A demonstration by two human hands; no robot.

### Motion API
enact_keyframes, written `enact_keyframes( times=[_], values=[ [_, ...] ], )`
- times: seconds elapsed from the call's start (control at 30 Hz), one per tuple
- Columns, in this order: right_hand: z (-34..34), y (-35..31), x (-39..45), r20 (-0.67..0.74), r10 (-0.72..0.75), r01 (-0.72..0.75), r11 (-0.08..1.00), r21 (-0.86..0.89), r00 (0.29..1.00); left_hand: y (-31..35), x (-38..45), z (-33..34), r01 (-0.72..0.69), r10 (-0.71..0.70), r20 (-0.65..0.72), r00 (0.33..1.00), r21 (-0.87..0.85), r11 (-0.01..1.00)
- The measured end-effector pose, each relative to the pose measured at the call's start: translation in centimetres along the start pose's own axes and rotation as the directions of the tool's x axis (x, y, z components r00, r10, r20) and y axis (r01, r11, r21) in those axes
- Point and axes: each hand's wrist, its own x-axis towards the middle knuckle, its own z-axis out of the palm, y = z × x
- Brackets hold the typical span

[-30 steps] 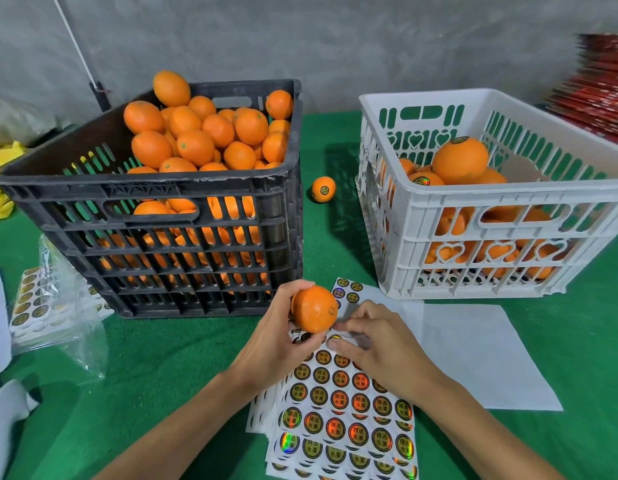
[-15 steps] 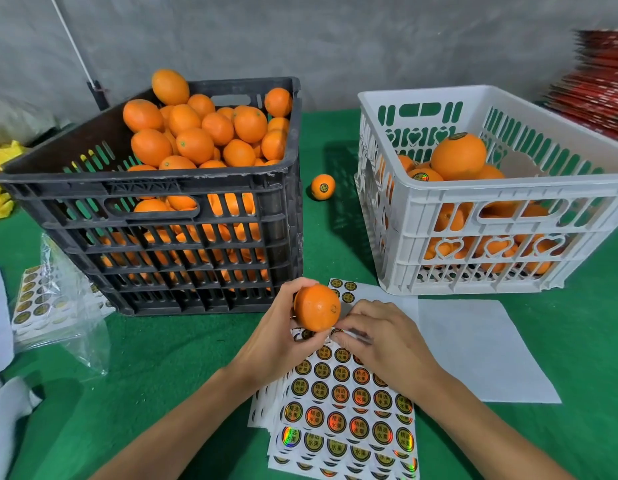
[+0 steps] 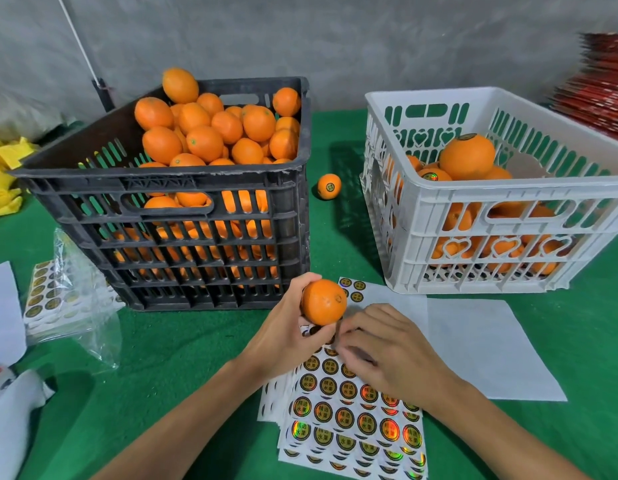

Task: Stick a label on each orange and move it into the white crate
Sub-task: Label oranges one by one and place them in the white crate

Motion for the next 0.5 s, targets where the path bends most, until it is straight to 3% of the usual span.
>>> enact_keyframes(
  times=[0.03, 0.1, 0.17, 0.27, 0.5],
  values=[
    [-0.1, -0.3, 0.1, -0.01, 0.095, -0.092, 0.98, 0.178, 0.995, -0.1, 0.1, 0.0, 0.011, -0.011, 0.012, 1.0, -0.008, 1.0],
    [-0.3, -0.9, 0.8, -0.015, 0.347, -0.283, 0.787, 0.549, 0.938, -0.1, 0.2, 0.1, 0.035, -0.035, 0.032, 0.999, -0.021, 0.999],
    [-0.2, -1.2, 1.7, -0.019, 0.551, -0.375, 0.592, 0.714, 0.835, 0.0, 0.3, 0.2, 0.044, -0.043, 0.037, 0.998, -0.02, 0.999],
    [0.7, -1.3, 2.0, -0.059, 0.659, -0.475, 0.598, 0.645, 0.75, 0.2, 0.2, 0.3, 0.025, -0.025, 0.042, 0.999, -0.007, 1.0],
    [0.7, -0.6, 1.8, -0.043, 0.705, -0.618, 0.647, 0.447, 0.708, 0.0, 0.2, 0.3, 0.047, -0.046, 0.023, 0.999, -0.05, 0.998]
  ],
)
